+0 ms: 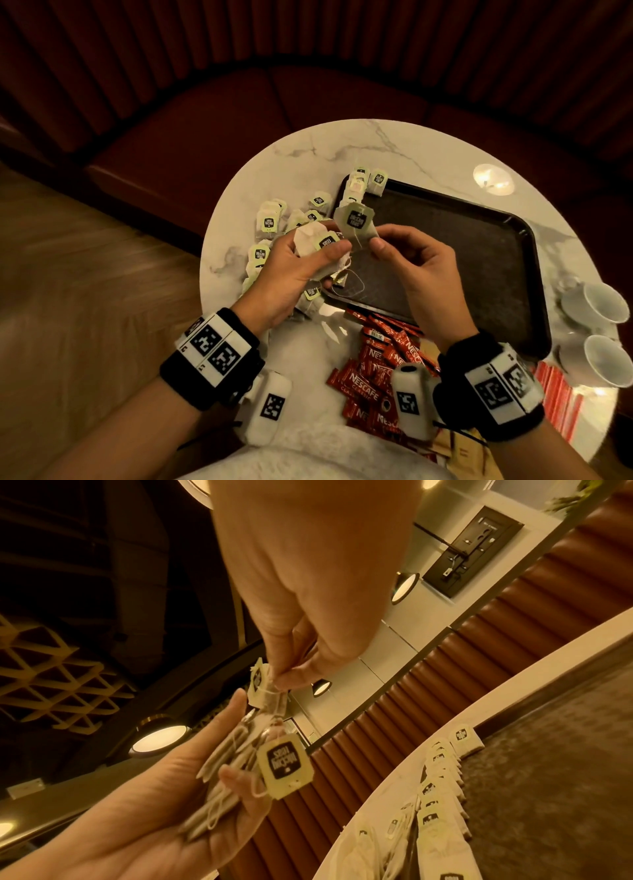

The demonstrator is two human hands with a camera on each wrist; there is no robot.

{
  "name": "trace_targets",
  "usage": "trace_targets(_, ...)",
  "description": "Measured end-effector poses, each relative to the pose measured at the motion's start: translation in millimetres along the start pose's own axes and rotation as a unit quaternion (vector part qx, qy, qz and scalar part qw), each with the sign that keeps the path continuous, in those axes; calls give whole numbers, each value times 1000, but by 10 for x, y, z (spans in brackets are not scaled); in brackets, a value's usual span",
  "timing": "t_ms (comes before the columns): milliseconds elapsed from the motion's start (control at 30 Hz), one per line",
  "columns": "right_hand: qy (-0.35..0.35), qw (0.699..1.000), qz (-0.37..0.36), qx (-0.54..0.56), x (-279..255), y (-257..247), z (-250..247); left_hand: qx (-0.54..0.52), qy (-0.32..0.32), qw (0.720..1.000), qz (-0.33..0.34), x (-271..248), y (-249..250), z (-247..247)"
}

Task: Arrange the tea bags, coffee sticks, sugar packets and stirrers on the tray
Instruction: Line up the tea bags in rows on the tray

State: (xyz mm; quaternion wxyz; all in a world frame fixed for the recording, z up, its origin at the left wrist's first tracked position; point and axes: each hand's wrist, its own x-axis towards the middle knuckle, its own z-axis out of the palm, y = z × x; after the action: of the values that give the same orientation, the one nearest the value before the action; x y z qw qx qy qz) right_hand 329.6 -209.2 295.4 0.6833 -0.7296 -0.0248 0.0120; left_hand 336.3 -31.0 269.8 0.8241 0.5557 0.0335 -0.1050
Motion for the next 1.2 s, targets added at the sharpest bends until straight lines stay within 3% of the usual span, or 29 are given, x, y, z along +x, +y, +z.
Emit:
trace_targets(400, -12, 999, 29, 12, 19, 47, -1, 17, 25, 1000, 3, 55, 7, 21)
trace_targets(567, 27, 998, 60, 20, 177, 173, -64, 3, 47, 999, -20, 77, -54, -36)
trace_targets(800, 120, 979, 155, 56, 923, 625, -389, 26, 70, 996, -46, 80, -174, -174)
trace_targets(1033, 142, 964, 191, -119, 1907, 1212, -609, 56, 77, 994, -59, 102, -210, -248)
trace_targets(1200, 133, 948, 231, -172, 2265, 1506, -607, 106, 85, 989, -62, 81, -273, -358)
